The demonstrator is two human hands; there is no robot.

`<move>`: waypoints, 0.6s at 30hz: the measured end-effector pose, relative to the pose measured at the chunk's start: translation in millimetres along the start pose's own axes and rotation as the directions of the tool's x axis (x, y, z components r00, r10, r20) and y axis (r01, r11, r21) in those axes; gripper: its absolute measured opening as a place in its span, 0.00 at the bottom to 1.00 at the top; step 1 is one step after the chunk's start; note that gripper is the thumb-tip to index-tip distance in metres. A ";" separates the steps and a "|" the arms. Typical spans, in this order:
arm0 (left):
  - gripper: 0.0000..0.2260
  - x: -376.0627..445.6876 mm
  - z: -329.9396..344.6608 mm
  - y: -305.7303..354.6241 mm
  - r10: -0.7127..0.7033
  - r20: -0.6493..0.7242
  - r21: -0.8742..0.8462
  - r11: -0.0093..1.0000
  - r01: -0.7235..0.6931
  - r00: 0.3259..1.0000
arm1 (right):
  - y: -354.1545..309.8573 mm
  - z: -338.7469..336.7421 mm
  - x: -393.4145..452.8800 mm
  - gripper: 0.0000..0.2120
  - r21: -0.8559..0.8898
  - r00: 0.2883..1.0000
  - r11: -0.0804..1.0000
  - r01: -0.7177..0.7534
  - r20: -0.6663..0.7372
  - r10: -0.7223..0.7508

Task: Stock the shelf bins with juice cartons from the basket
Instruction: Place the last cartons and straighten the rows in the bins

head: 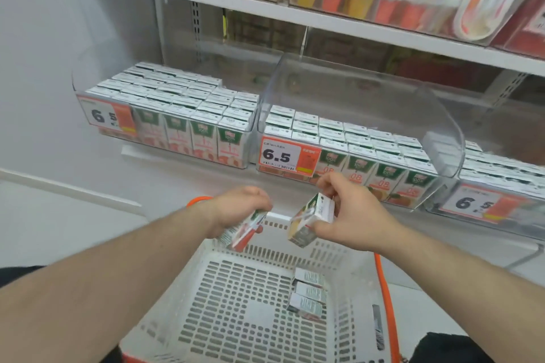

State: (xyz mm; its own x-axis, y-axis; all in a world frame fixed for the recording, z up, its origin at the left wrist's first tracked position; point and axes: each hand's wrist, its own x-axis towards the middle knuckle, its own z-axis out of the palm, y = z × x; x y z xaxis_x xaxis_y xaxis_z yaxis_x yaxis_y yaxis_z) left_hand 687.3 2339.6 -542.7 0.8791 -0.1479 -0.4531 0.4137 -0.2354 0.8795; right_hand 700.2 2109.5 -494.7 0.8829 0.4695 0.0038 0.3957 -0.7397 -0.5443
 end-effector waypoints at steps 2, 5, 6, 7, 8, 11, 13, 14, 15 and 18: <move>0.07 -10.1 -2.8 16.8 0.109 -0.029 0.122 0.987 -0.105 0.994 | -9.2 -12.2 -1.5 0.27 0.102 0.999 0.995 0.013 -0.051 -0.008; 0.14 -24.8 -0.1 33.1 0.222 0.032 0.227 0.948 -0.223 0.975 | -20.7 -25.6 -1.5 0.30 0.234 0.999 0.971 0.047 -0.038 -0.039; 0.17 -26.3 1.9 34.7 0.233 0.063 0.291 0.926 -0.241 0.970 | -24.0 -29.0 -0.6 0.31 0.259 0.998 0.964 0.059 -0.013 -0.058; 0.20 -27.8 4.9 37.1 0.237 0.091 0.355 0.900 -0.253 0.967 | -26.4 -31.8 0.1 0.32 0.281 0.997 0.957 0.072 0.013 -0.079; 0.24 -27.4 7.3 38.1 0.247 0.108 0.411 0.871 -0.270 0.963 | -28.6 -34.5 0.5 0.32 0.299 0.994 0.950 0.087 0.035 -0.102; 0.30 -26.4 12.4 41.1 0.281 0.164 0.459 0.827 -0.325 0.946 | -33.6 -42.1 0.5 0.34 0.307 0.982 0.942 0.135 0.084 -0.168; 0.29 -23.8 11.4 40.2 0.260 0.180 0.473 0.823 -0.315 0.949 | -35.3 -45.7 0.0 0.36 0.293 0.972 0.943 0.160 0.122 -0.202; 0.26 -22.8 10.7 40.0 0.255 0.189 0.478 0.820 -0.316 0.948 | -35.9 -46.8 0.3 0.37 0.282 0.967 0.945 0.168 0.141 -0.214; 0.22 -23.0 10.8 41.0 0.254 0.200 0.475 0.820 -0.321 0.946 | -36.6 -47.6 0.9 0.38 0.272 0.962 0.947 0.171 0.161 -0.220; 0.15 -20.4 14.5 41.9 0.280 0.192 0.454 0.824 -0.338 0.941 | -37.7 -48.0 3.0 0.38 0.244 0.955 0.955 0.168 0.201 -0.219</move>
State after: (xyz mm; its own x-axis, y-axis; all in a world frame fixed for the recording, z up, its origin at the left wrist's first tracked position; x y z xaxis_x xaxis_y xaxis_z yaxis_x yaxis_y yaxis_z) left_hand 683.3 2318.9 -498.7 0.8973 -0.3892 -0.2083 -0.0633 -0.5805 0.8118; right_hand 700.0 2115.6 -433.9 0.7054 0.7073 -0.0453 0.4649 -0.5100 -0.7237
